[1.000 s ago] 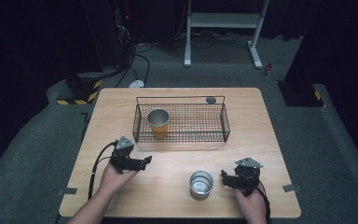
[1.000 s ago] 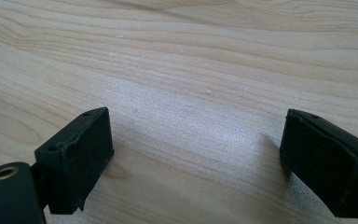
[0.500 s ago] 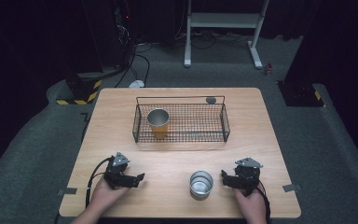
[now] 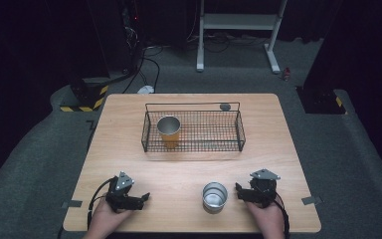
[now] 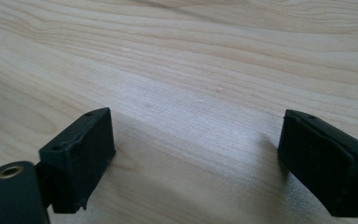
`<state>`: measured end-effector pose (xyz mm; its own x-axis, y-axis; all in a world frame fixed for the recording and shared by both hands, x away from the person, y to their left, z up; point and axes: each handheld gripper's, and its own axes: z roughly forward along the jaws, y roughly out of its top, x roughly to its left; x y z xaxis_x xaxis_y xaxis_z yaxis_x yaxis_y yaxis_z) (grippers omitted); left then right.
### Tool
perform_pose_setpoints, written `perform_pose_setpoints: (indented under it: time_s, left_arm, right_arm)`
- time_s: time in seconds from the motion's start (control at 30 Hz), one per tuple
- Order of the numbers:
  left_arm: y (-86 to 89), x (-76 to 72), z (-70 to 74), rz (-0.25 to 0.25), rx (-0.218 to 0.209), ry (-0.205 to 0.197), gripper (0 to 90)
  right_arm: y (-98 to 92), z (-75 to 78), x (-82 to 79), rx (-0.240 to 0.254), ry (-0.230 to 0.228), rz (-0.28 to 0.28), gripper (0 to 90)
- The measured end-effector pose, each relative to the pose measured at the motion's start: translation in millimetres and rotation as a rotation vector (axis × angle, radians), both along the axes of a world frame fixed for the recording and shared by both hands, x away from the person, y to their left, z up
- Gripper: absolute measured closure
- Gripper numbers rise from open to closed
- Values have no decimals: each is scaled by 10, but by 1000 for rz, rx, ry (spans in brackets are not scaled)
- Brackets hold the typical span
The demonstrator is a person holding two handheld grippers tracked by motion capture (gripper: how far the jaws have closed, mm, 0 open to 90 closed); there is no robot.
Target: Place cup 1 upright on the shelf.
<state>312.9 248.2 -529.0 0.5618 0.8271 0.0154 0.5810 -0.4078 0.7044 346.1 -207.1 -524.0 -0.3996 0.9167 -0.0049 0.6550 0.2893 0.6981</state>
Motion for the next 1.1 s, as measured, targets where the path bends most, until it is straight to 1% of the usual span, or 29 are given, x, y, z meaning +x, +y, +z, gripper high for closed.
perform_pose_setpoints:
  time_s: [0.03,0.07,0.13,0.17,0.3,0.47,0.5,0.57,0.63,0.67,0.7,0.83,0.9,0.97,1.1]
  left_arm:
    - [6,-4,-2,-8,-1,1,29]
    - [6,-4,-2,-8,-1,1,28]
    - [8,-2,-2,-9,1,-1,26]
    - [5,-4,-4,-7,-4,2,26]
    - [7,-4,-6,-7,-5,-3,26]
    - [14,-5,-7,-7,-6,-4,29]
    - [14,-7,-8,-6,-13,0,30]
    - [14,-7,-8,-5,-14,0,31]
    - [18,-3,-7,-7,-9,-2,31]
    - [14,-5,-9,-2,-16,0,31]
    - [21,1,-6,-8,-7,-4,31]
    - [20,2,-7,-7,-9,-5,31]
    - [21,4,-7,-8,-9,-5,30]
    - [21,6,-6,-8,-8,-5,31]
    - [19,6,-7,-6,-11,-2,30]
  right_arm:
    - [-7,7,-9,11,2,10,123]
    - [-7,7,-9,11,2,10,123]
    - [-39,36,-33,40,-3,16,127]
    - [-47,49,-38,45,-6,18,128]
    - [-68,147,-75,68,-46,41,130]
    - [-50,260,-127,81,-77,61,130]
    - [-47,283,-135,83,-89,66,130]
    - [-40,331,-154,100,-102,74,130]
    - [-31,356,-167,108,-104,73,130]
    - [-18,402,-193,123,-117,80,130]
    - [-16,419,-200,125,-124,88,130]
    - [26,501,-254,158,-135,107,130]
    - [57,541,-285,161,-144,124,130]
    - [76,560,-302,166,-148,128,130]
    - [143,648,-376,190,-173,166,130]
